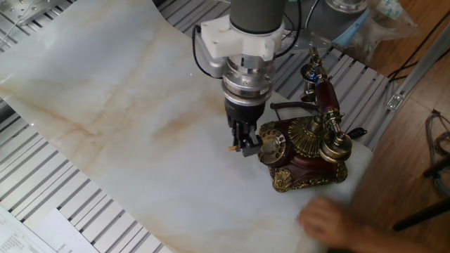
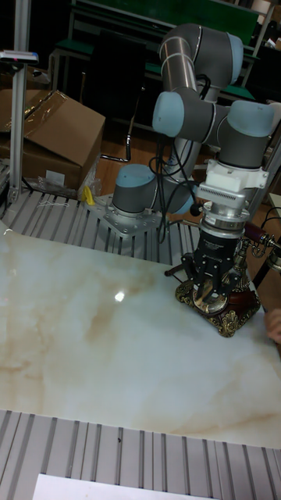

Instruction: Dial a number on an old rotary phone

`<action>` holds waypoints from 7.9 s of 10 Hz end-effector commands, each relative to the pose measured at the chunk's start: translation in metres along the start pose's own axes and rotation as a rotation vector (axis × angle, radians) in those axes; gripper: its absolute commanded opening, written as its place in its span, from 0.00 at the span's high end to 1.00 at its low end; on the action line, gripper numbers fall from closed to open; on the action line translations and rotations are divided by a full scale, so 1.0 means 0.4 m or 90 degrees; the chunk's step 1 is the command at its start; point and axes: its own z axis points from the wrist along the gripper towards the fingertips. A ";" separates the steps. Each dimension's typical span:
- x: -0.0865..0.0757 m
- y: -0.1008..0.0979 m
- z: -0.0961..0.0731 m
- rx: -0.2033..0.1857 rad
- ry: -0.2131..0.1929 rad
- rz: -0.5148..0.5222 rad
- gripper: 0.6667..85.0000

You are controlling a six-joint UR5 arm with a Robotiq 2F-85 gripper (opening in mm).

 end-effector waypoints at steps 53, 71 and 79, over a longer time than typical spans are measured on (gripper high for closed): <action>0.083 0.007 -0.003 0.070 -0.052 -0.013 1.00; 0.070 0.050 0.008 0.051 -0.036 -0.008 1.00; -0.015 0.076 0.098 0.062 -0.082 -0.017 1.00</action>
